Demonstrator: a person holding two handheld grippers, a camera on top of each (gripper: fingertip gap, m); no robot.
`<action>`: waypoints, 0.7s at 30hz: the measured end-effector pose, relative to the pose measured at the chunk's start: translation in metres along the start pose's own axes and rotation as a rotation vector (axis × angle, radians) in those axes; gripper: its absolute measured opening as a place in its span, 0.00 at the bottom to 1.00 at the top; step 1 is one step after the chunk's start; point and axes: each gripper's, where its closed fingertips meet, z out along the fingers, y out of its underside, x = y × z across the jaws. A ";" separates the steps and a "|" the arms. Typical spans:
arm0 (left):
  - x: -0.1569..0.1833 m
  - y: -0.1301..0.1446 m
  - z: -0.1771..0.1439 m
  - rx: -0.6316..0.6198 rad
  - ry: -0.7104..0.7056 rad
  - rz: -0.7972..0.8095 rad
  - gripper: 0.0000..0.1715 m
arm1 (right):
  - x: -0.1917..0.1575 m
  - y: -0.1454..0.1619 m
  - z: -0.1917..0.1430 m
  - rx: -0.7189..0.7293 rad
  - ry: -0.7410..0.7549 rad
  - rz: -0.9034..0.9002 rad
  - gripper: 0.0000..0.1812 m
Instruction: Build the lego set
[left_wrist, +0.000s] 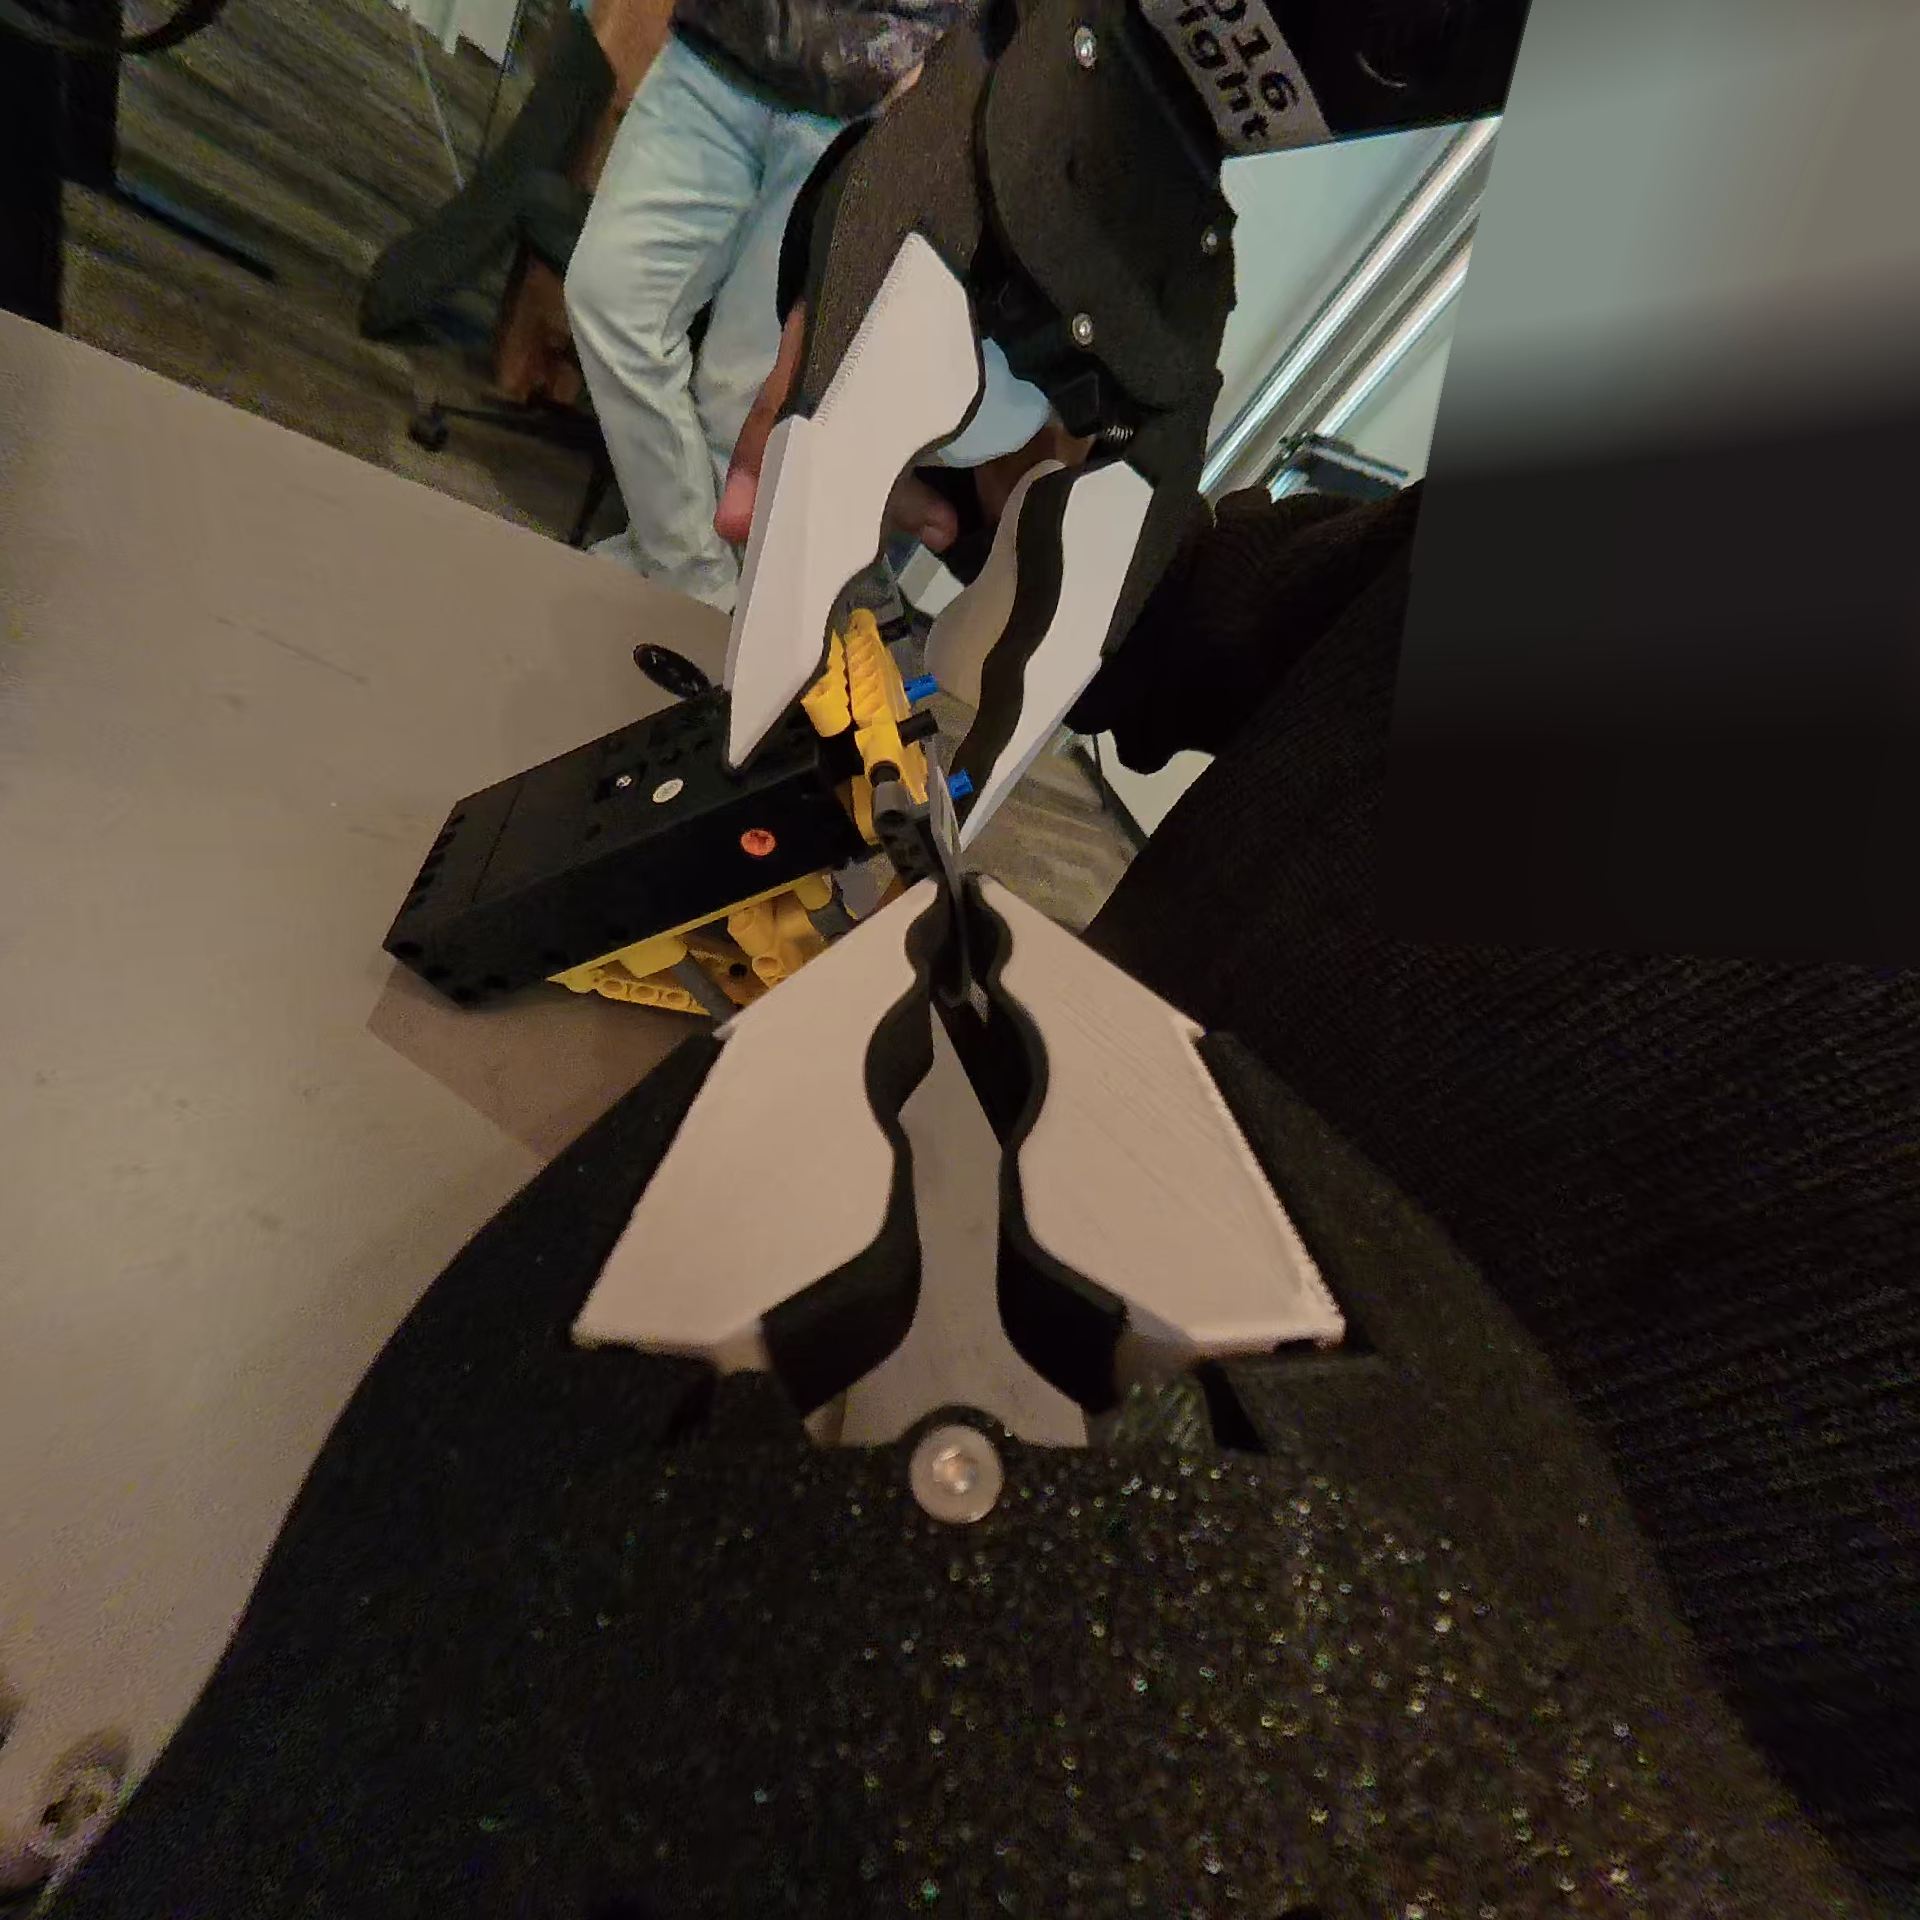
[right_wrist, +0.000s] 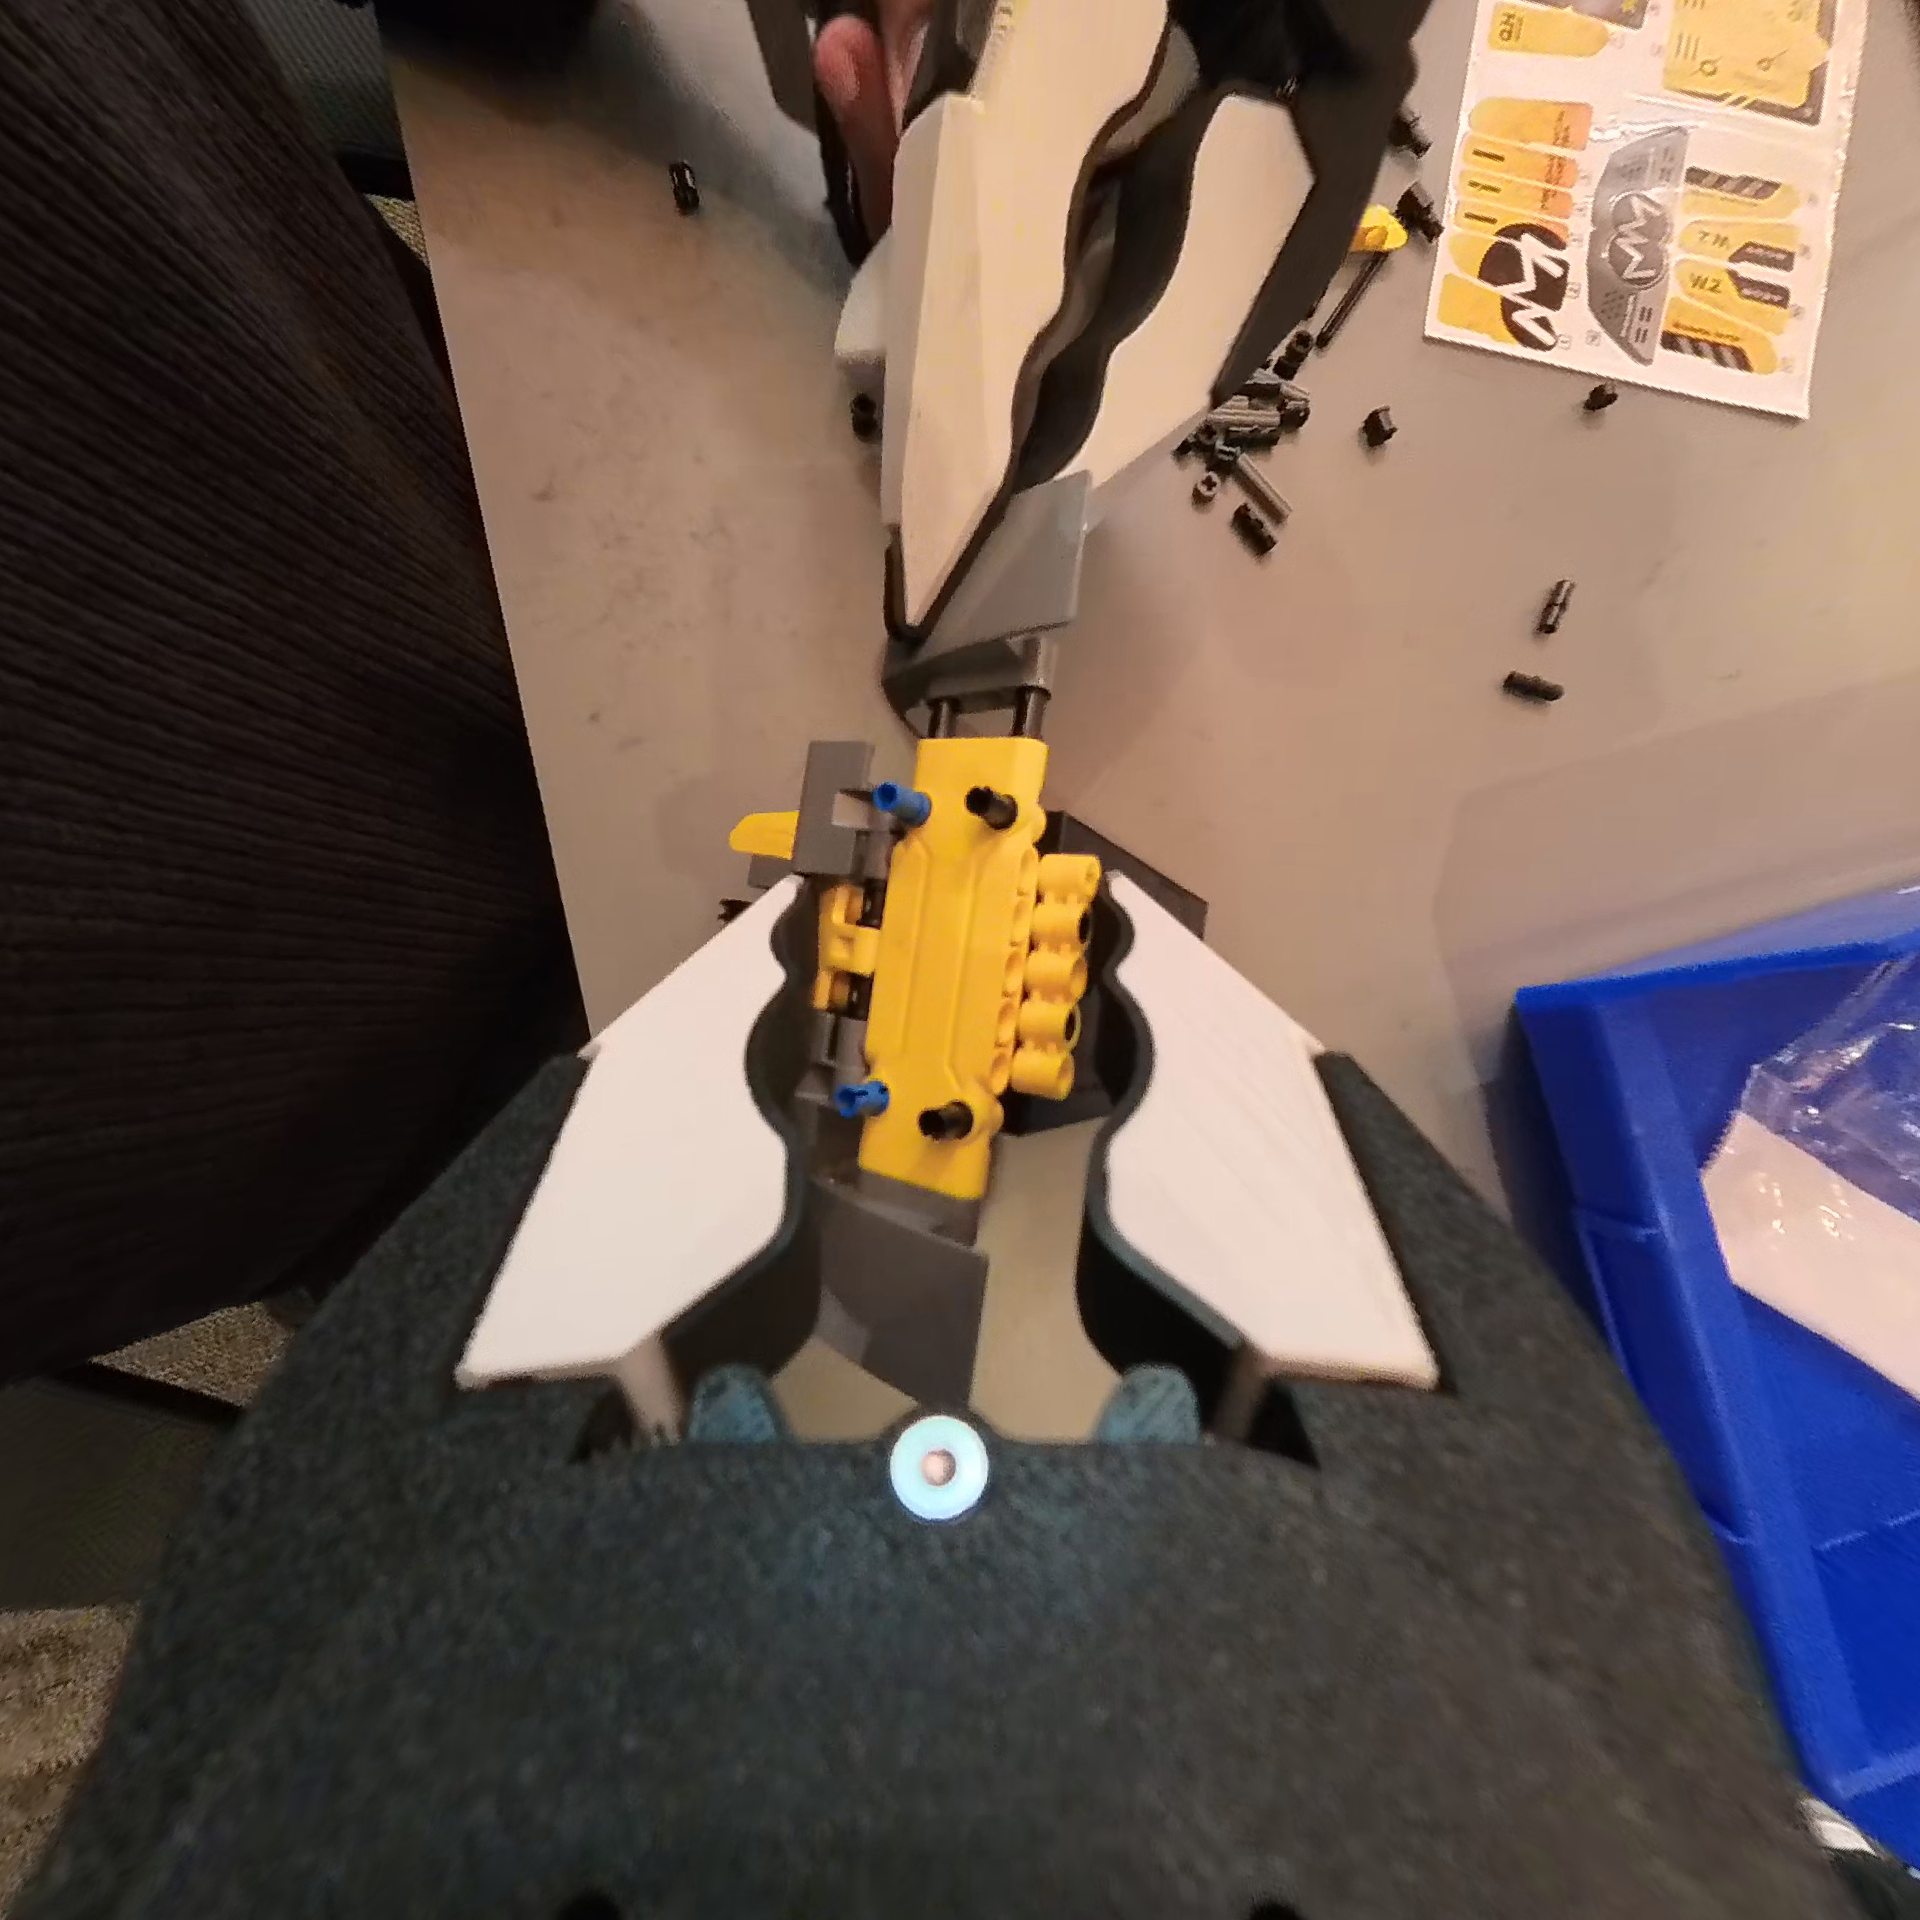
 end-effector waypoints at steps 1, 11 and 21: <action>0.000 0.000 0.000 -0.016 -0.009 -0.002 0.00 | 0.000 0.000 0.000 -0.003 0.001 -0.001 0.29; 0.001 0.004 -0.001 -0.220 -0.110 0.024 0.00 | -0.001 -0.002 0.003 -0.040 0.004 -0.016 0.29; 0.001 0.004 -0.002 -0.219 -0.029 -0.058 0.00 | -0.001 -0.003 0.005 -0.025 0.013 -0.031 0.29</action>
